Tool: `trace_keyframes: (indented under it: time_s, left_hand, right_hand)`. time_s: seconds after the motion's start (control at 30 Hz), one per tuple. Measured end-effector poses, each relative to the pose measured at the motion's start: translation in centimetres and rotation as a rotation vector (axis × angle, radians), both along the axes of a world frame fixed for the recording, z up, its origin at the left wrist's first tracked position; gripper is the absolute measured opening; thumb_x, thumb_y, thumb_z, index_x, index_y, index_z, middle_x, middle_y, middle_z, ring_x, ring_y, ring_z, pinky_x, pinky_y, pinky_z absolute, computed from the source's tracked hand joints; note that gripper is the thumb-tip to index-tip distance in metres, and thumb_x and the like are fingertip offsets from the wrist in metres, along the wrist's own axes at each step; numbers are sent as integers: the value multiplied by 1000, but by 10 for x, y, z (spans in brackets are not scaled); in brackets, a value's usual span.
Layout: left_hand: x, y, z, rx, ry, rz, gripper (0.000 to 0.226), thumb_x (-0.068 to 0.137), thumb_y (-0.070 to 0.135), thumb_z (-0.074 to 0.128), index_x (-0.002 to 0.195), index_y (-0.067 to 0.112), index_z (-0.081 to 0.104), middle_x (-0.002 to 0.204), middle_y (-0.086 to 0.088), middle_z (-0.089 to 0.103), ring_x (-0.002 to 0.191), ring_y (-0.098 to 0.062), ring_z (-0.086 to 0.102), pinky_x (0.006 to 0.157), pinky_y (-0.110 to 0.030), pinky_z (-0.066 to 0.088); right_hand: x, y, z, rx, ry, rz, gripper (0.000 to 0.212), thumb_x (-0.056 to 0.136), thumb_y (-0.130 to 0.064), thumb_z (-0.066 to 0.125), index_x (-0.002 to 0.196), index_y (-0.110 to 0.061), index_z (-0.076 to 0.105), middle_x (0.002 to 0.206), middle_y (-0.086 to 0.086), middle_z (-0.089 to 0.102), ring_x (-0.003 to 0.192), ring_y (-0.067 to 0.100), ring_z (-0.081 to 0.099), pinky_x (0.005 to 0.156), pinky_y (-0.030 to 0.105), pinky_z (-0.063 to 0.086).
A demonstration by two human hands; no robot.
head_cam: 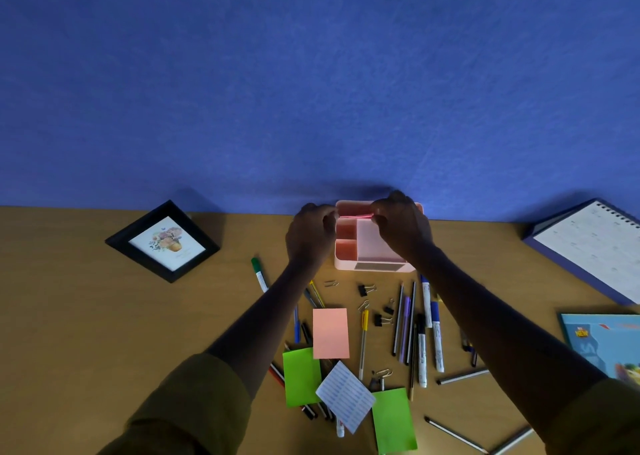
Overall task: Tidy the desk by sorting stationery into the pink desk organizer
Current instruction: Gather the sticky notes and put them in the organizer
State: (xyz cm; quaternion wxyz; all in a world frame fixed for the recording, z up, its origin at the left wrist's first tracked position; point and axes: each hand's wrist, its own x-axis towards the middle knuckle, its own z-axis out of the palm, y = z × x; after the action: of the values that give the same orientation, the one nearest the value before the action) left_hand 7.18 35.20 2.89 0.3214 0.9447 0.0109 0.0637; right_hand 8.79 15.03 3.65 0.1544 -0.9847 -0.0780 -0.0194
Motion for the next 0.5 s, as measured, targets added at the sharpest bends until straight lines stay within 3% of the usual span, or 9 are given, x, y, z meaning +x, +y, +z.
trace_keyframes:
  time_s: [0.13,0.27,0.37,0.43,0.5]
  left_hand:
    - [-38,9,1,-203,31,160,21,106,22,63,115,15,82,107,2,82,94,-10,74,82,-29,60]
    - [-86,19,-17,-300,280,215,21,104,21,63,114,15,81,107,-1,82,95,-16,76,87,-36,63]
    - [-122,22,-34,-322,437,273,19,98,16,67,110,16,82,108,0,83,101,-14,76,83,-25,54]
    - [-140,22,-42,-326,483,316,19,95,14,69,108,17,83,107,1,83,101,-11,75,77,-20,48]
    - [-153,22,-47,-341,489,350,19,94,12,70,107,16,82,107,0,82,99,-13,75,80,-21,52]
  right_hand:
    - [-21,1,5,177,-54,-123,19,102,-18,71,118,-8,76,121,12,73,102,26,73,80,44,65]
    - [-66,8,2,367,-47,-161,19,101,-21,73,117,-10,76,123,9,75,101,22,74,83,38,66]
    - [-108,21,-9,489,-8,-132,11,101,-20,73,107,-12,76,111,3,78,98,14,75,88,31,63]
    - [-131,28,-22,551,67,-153,6,101,-18,72,101,-14,76,100,-3,78,87,6,73,79,27,63]
    - [-150,34,-37,602,179,-213,7,100,-15,72,98,-15,78,92,-7,77,80,4,71,74,30,61]
